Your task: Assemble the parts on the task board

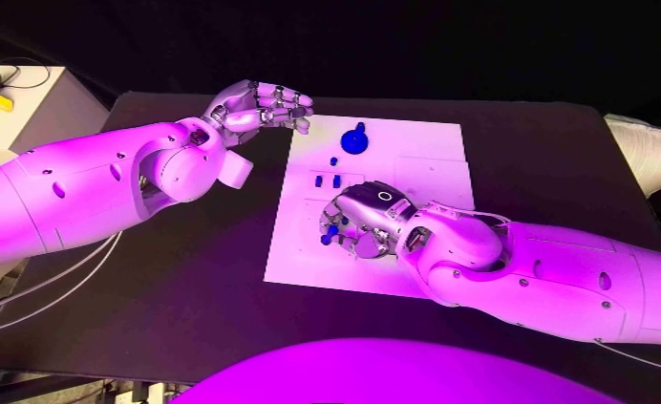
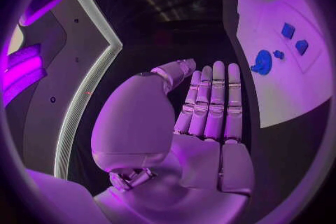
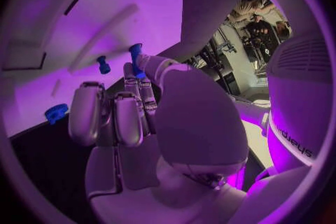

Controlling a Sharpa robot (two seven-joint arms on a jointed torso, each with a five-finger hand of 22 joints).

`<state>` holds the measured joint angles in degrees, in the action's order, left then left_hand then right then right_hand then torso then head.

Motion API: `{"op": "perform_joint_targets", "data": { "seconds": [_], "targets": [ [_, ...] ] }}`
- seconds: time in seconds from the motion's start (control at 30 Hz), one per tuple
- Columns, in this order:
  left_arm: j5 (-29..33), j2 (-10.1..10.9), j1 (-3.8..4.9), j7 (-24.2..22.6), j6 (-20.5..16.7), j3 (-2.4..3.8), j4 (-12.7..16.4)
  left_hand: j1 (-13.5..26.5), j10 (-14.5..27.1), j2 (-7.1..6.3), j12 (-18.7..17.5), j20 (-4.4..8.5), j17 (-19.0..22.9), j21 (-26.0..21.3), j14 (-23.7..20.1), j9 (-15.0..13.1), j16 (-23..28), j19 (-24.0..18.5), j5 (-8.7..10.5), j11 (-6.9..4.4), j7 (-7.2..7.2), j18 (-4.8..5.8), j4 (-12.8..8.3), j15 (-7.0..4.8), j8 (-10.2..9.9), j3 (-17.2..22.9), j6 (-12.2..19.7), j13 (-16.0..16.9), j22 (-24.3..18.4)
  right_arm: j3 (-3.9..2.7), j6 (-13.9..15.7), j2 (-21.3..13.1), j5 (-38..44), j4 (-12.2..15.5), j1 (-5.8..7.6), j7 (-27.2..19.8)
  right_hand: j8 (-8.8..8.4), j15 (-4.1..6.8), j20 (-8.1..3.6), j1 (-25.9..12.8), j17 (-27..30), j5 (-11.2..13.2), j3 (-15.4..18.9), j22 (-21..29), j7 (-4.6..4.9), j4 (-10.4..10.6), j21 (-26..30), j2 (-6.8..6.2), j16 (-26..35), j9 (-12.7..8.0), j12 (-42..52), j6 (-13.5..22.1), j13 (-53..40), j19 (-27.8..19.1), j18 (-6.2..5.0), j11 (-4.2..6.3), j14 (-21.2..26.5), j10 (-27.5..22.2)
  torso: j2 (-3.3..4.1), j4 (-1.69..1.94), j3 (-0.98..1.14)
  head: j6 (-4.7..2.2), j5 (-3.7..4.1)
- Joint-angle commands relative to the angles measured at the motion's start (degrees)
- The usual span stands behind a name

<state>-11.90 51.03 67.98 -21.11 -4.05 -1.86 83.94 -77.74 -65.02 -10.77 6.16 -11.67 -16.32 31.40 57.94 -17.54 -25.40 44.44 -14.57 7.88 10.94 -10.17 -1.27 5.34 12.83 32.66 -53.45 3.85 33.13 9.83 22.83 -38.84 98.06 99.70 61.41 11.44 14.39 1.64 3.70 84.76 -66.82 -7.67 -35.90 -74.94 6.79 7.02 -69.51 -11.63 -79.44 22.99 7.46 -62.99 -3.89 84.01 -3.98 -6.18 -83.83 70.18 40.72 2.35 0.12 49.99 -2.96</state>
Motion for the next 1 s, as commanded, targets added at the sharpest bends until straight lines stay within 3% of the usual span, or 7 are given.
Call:
{"op": "perform_joint_targets", "data": {
  "seconds": [0.03, 0.3, 0.37, 0.43, 0.47, 0.6, 1.0],
  "targets": [
    [0.36, -0.04, 0.01, -0.29, 0.88, 0.03, 0.14, -0.21, -0.03, 0.48, -0.37, 0.05, -0.08, -0.29, 0.51, 0.09, 0.2, 0.24, -0.29, 0.25, 0.38, 0.05, 0.02, 0.05, -0.17, -0.39, -0.04, 0.04, 0.08, 0.02, -1.33, 0.15, 1.58, -0.27, -0.12, 0.74, 0.17, 0.3, -0.16, -0.1, -0.05, -0.18, -0.49, -3.58, 0.15, -0.09, -0.02, 0.33, -0.05, 0.04, 0.15, -0.02, -1.98, 1.83, 0.08, 3.44, -1.7, 3.94, 0.05, 0.07, -0.03, 0.01, 0.02],
    [0.36, -0.02, 0.01, -0.26, 0.84, 0.03, 0.11, -0.21, -0.03, 0.48, -0.37, 0.05, -0.08, -0.29, 0.51, 0.09, 0.2, 0.24, -0.29, 0.25, 0.38, 0.05, 0.02, 0.05, -0.17, -0.39, -0.04, 0.04, 0.08, 0.12, -1.91, 0.57, 1.33, -0.75, -0.29, 0.02, 0.26, 0.23, -0.12, -0.86, 0.51, -0.27, -0.59, -3.3, 0.25, -0.42, 0.57, 0.13, 0.22, 0.27, -0.11, 0.17, -2.07, 1.68, -0.02, 3.36, -1.57, 3.85, 0.07, -0.04, -0.03, 0.01, -0.06],
    [0.36, -0.04, 0.01, -0.25, 0.84, 0.03, 0.1, -0.21, -0.03, 0.48, -0.37, 0.05, -0.08, -0.29, 0.51, 0.09, 0.2, 0.24, -0.29, 0.25, 0.38, 0.05, 0.02, 0.05, -0.17, -0.39, -0.04, 0.04, 0.08, 0.17, -1.69, 0.74, 0.59, -0.99, -0.32, -0.76, -0.1, -0.09, 0.06, -2.51, 0.83, -0.69, 0.11, -3.16, 0.49, -0.17, 0.91, -0.5, 0.4, 0.31, -0.81, 1.14, -1.98, 1.54, -0.05, 3.06, -1.48, 2.91, 0.03, -0.07, -0.05, 0.01, -0.11],
    [0.36, -0.05, 0.01, -0.24, 0.84, 0.03, 0.09, -0.21, -0.03, 0.48, -0.37, 0.05, -0.08, -0.29, 0.51, 0.09, 0.2, 0.24, -0.29, 0.25, 0.38, 0.05, 0.02, 0.05, -0.17, -0.39, -0.04, 0.04, 0.08, 0.23, -1.33, 0.87, -0.17, -1.21, -0.33, -1.54, -1.31, -0.57, 0.39, -4.69, 1.22, -1.0, 1.39, -2.85, 1.07, 0.49, 1.57, -1.91, 0.59, -0.08, -1.76, 3.21, -1.76, 1.34, -0.11, 2.4, -1.38, 1.49, 0.01, -0.07, -0.04, 0.01, -0.11],
    [0.36, -0.06, 0.01, -0.23, 0.84, 0.03, 0.09, -0.21, -0.03, 0.48, -0.37, 0.05, -0.08, -0.29, 0.51, 0.09, 0.2, 0.24, -0.29, 0.25, 0.38, 0.05, 0.02, 0.05, -0.17, -0.39, -0.04, 0.04, 0.08, 0.26, -1.11, 0.95, -0.58, -1.31, -0.34, -1.97, -2.02, -1.01, 0.69, -6.09, 2.24, -0.68, 2.22, -1.89, 1.51, 1.08, 3.37, -2.82, 1.1, -0.33, -2.63, 4.31, -1.44, 0.88, -0.39, 1.86, -1.11, 0.04, 0.0, -0.06, -0.02, 0.01, -0.09],
    [0.36, -0.06, 0.01, -0.25, 0.82, 0.03, 0.06, -0.21, -0.03, 0.48, -0.37, 0.05, -0.08, -0.29, 0.51, 0.09, 0.2, 0.24, -0.29, 0.25, 0.38, 0.05, 0.02, 0.05, -0.17, -0.39, -0.04, 0.04, 0.08, 0.33, -0.34, 1.09, -1.44, -1.49, -0.35, -3.07, -3.19, -1.63, 1.36, -7.54, 4.56, 0.36, 4.25, 0.83, 1.84, 1.57, 8.32, -4.23, 2.41, -0.72, -3.53, 5.97, -0.6, -0.4, -1.23, 1.11, -0.44, -3.39, -0.03, -0.06, 0.01, 0.01, -0.01],
    [0.36, 0.0, 0.01, -0.25, 0.81, 0.03, 0.0, -0.21, -0.03, 0.48, -0.37, 0.05, -0.08, -0.29, 0.51, 0.09, 0.2, 0.24, -0.29, 0.25, 0.38, 0.05, 0.02, 0.05, -0.17, -0.39, -0.04, 0.04, 0.08, 0.41, 1.77, 0.69, -1.93, -1.26, -0.37, -3.81, -4.12, -1.74, 1.67, -7.26, 4.96, 0.3, 6.65, 1.56, 1.84, 1.39, 9.56, -4.35, 2.61, -1.05, -3.09, 7.04, -0.23, -0.54, -1.47, 0.97, -0.41, -5.45, -0.01, -0.06, 0.06, 0.01, 0.07]
  ]
}}
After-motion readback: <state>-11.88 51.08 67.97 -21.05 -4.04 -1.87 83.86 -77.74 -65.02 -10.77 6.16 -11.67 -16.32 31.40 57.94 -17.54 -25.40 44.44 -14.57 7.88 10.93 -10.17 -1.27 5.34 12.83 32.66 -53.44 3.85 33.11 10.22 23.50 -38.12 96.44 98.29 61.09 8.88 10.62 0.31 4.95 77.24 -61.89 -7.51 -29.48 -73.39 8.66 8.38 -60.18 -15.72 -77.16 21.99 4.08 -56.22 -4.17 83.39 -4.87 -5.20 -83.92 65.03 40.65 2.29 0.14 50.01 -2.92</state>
